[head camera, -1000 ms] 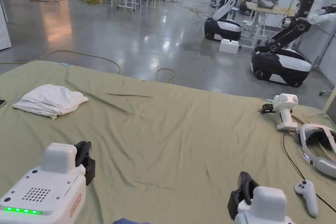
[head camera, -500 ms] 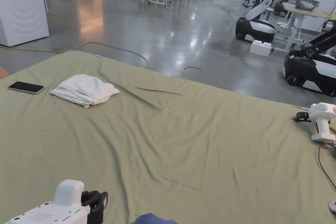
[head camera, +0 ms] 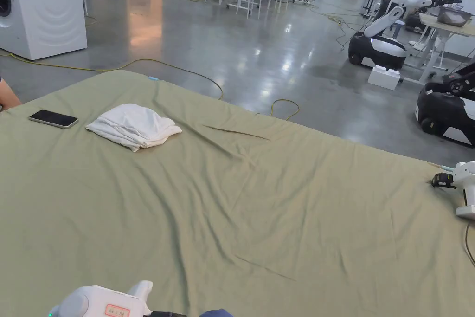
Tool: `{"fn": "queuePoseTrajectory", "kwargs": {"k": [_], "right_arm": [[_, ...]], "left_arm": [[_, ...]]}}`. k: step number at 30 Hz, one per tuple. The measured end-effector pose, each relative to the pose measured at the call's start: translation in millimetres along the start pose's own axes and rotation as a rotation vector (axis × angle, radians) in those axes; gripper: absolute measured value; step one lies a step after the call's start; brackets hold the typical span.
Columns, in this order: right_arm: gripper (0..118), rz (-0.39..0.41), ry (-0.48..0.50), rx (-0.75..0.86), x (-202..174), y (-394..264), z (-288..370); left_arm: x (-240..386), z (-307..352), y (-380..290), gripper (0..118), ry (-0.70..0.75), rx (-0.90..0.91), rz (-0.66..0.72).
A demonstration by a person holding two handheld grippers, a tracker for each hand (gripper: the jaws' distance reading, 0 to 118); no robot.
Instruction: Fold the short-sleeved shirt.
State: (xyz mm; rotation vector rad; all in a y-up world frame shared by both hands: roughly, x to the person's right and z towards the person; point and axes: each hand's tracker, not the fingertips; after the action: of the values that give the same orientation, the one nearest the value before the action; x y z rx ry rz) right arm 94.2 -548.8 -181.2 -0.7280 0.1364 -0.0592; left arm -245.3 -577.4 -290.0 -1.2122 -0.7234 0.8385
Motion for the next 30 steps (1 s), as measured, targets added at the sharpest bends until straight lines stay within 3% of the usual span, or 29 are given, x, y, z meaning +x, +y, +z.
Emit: {"fn": "queuePoseTrajectory", "kwargs": {"k": [3, 9, 13, 16, 25, 26, 29, 30], "right_arm": [[0, 0.001, -0.001, -0.001, 1.0, -0.8, -0.6], [0, -0.007, -0.002, 0.000, 2.4, -2.7, -1.9], [0, -0.009, 0.002, -0.003, 3.9, -3.0, -2.3], [0, -0.013, 0.008, -0.006, 5.0, -3.1, -2.6], [0, -0.016, 0.007, -0.001, 3.9, -4.6, -0.8], [0, -0.016, 0.008, -0.002, 4.4, -4.5, -0.5], [0, -0.021, 0.016, -0.001, 5.3, -3.8, 0.6], [0, -0.020, 0.018, -0.001, 4.9, -3.9, 0.5]], "left_arm": [[-12.4, -13.9, 0.9, 72, -0.109, -0.029, 0.050], [-5.8, -28.2, -5.4, 74, -0.166, -0.016, 0.047], [-10.1, -36.2, 8.7, 92, -0.196, -0.060, -0.045], [3.9, -37.9, 11.4, 93, -0.142, -0.078, -0.075], [4.7, -43.6, 7.3, 91, -0.144, -0.018, 0.045], [6.8, -41.1, 3.9, 87, -0.109, 0.008, 0.035], [14.3, -38.8, -4.6, 49, -0.087, 0.045, 0.031], [14.1, -38.0, -7.6, 42, -0.097, 0.052, 0.037]]}}
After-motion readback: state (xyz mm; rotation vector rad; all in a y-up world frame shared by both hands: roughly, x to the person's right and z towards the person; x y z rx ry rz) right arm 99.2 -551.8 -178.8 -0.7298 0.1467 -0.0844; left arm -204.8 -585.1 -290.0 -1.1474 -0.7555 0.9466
